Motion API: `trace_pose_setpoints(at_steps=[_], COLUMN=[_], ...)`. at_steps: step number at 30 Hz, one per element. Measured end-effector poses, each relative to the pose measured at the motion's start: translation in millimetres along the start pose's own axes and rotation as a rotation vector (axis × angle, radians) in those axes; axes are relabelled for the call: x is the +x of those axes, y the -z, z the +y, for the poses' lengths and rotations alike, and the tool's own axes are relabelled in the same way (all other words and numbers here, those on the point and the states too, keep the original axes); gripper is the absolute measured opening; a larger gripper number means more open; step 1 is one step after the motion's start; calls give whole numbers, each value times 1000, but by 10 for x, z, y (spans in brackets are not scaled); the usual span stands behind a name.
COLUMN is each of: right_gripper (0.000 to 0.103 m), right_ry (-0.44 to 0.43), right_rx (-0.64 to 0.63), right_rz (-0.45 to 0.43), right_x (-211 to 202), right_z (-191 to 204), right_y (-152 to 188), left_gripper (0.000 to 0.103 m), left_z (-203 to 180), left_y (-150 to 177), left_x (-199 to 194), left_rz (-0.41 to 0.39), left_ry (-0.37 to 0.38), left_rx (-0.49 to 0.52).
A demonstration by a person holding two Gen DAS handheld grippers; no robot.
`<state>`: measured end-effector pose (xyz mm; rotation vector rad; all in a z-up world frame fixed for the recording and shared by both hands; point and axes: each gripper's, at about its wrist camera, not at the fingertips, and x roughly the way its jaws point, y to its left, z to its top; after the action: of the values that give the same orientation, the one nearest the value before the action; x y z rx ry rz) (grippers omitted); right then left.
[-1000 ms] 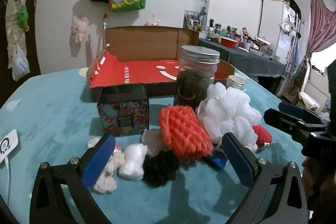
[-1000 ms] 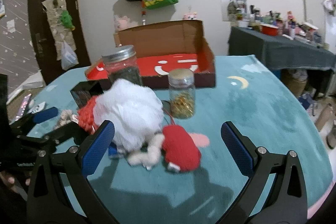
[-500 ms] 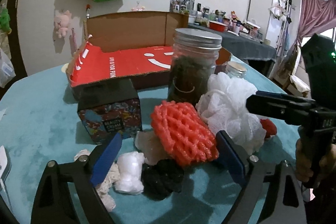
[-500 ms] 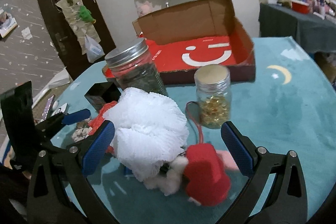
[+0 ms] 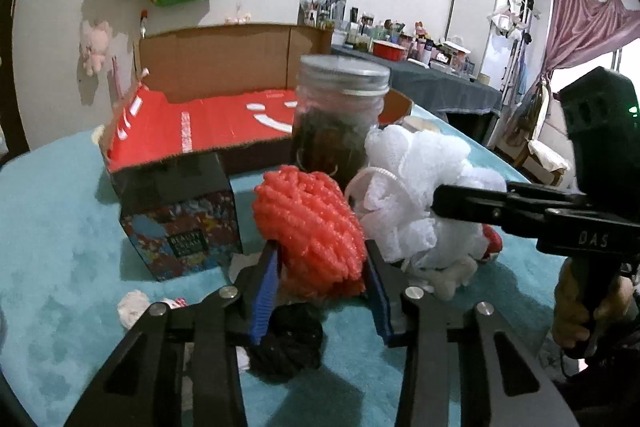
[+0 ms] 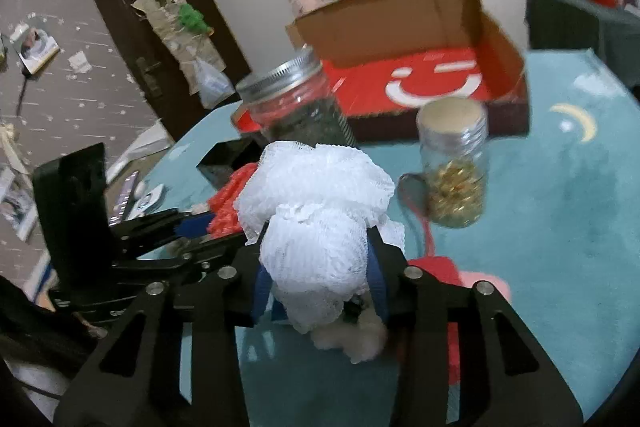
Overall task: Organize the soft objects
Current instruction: 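Grasp the orange-red mesh sponge with left tool while right tool grasps white bath puff, then carry both sponges into the red-lined box and open both tools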
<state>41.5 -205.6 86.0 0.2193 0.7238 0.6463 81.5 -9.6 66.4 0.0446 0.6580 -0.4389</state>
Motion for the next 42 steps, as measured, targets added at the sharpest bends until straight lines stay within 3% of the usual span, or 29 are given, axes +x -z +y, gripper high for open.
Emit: trace_pose_setpoints(at_steps=[8, 21, 32, 42], right_gripper=[36, 36, 36, 36], right_ry=[135, 181, 196, 236], right_rx=[-85, -87, -146, -253], right_rz=[-109, -152, -208, -149], right_x=[-267, -455, -650, -452], right_z=[256, 258, 245, 204], right_y=[-6, -54, -467, -963], left_gripper=[43, 42, 40, 40], left_z=[-21, 108, 292, 469], left_y=[-66, -186, -631, -1073], left_x=[-134, -315, -337, -115], left_rz=[-35, -80, -77, -11], left_ry=[-14, -28, -16, -43], left_rx=[20, 20, 91, 160])
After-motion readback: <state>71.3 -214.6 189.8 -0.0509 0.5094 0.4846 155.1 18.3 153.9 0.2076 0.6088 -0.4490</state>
